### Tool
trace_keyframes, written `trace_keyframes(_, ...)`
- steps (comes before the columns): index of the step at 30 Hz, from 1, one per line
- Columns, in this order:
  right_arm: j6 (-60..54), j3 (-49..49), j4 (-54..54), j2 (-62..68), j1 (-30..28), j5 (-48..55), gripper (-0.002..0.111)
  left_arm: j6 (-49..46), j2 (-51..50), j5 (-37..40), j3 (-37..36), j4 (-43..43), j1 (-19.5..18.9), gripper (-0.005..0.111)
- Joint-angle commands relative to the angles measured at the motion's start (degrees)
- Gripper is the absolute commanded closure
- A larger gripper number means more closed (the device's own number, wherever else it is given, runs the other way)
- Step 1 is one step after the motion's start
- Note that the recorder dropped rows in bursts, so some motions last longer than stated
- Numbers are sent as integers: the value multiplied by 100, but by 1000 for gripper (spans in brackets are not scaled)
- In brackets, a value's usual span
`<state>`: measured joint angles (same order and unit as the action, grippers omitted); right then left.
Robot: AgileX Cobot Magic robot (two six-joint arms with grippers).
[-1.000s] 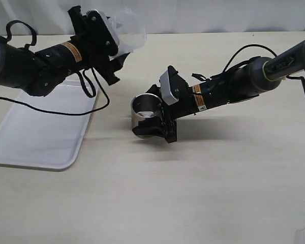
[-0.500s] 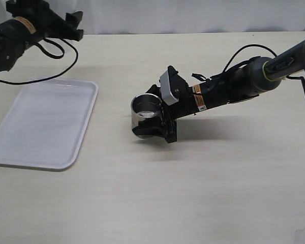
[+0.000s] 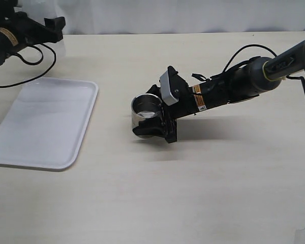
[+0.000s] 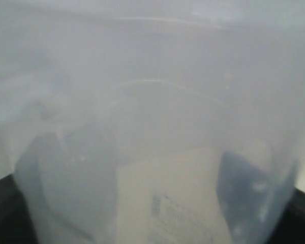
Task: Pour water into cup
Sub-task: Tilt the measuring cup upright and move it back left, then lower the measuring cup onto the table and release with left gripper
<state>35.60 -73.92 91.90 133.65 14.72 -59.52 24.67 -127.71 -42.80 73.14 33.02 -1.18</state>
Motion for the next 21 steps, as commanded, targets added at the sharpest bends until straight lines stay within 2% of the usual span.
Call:
trace_keyframes(1,21,-6,-89,-36,8,-82,104,433,-387,-164,487,465,155,107)
trace_keyframes(9,58,-6,-89,-36,8,160,104,433,-828,-164,820,696,497,107)
trace_keyframes(21,58,-6,-89,-36,8,160,104,360,-880,-190,821,733,509,107)
